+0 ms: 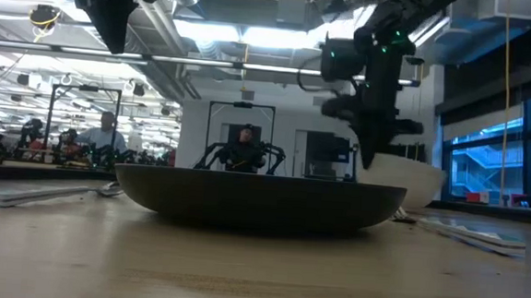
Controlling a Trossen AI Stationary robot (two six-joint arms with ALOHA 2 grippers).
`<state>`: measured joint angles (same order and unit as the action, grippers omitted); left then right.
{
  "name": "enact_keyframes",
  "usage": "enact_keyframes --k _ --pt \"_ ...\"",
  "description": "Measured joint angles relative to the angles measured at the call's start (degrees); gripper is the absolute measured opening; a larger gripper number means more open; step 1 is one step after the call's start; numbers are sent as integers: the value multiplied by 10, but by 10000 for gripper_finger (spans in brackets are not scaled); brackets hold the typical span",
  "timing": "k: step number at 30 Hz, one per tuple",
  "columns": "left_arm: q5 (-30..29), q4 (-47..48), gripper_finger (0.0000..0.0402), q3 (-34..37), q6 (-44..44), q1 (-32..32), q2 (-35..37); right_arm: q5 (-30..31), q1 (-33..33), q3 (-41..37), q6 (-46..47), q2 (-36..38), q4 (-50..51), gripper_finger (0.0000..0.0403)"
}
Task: Set table place
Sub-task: Put the white bowl on top of the black plate
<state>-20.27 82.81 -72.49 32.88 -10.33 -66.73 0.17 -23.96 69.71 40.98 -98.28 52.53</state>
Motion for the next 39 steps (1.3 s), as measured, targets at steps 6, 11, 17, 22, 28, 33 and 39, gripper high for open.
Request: enact_keyframes --k 6,11,17,22,28,33,39 --pt "0 0 82 0 0 0 0 16 16 88 -23 0 34 7" --pt "0 0 82 0 0 0 0 45 44 176 -27 -1 73 7" --pt "-4 0 82 0 -1 0 0 49 100 263 -20 0 65 7" --pt "-16 0 82 0 -4 0 0 63 159 308 -7 0 63 7" --pt "-17 0 82 0 -7 0 0 63 232 313 -34 0 -1 7" --pt "-17 0 82 0 -16 0 0 63 285 312 -111 -14 -13 7" --pt "-17 0 82 0 -17 0 0 48 335 312 -216 -23 -13 11"
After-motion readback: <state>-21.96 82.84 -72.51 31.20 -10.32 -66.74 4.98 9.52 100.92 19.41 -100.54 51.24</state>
